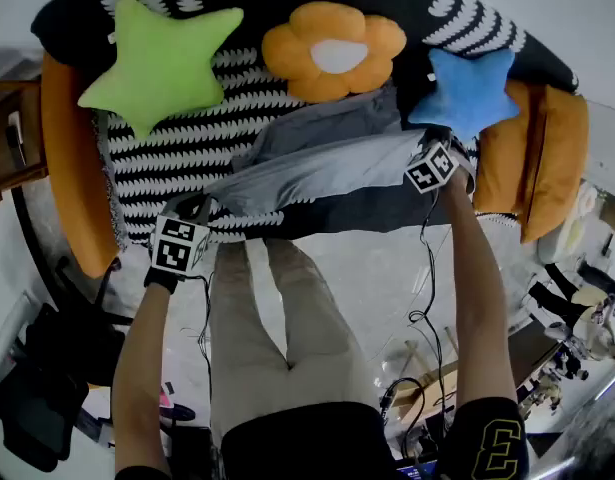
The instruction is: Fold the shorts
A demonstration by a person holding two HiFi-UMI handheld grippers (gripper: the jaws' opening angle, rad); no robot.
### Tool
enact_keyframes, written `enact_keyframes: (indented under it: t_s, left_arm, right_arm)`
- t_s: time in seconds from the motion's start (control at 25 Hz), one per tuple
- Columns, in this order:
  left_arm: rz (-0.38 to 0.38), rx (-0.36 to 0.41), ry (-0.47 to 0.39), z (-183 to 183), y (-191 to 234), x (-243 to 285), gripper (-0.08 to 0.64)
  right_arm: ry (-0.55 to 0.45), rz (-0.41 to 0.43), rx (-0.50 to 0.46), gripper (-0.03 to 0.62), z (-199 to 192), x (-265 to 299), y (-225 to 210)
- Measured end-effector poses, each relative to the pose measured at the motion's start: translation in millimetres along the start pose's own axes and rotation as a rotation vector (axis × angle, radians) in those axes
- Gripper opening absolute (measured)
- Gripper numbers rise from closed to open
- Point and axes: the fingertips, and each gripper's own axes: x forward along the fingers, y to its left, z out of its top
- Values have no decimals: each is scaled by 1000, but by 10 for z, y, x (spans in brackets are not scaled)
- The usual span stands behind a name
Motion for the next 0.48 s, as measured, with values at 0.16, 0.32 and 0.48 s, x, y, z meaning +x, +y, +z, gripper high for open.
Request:
enact_keyframes:
  t_s: [0.16, 0.32, 0.48]
  left_arm:
    - [125, -158, -65, 352, 541, 91, 135]
    - [175, -192, -127, 562, 829, -31, 118]
    - [176, -83, -74, 435, 731, -73, 124]
  right_arm:
    - [48, 10, 364, 264, 590, 242, -587]
    - [-123, -43, 622, 202, 1121, -142, -887]
    - [-185, -35, 614, 183, 886, -390, -365]
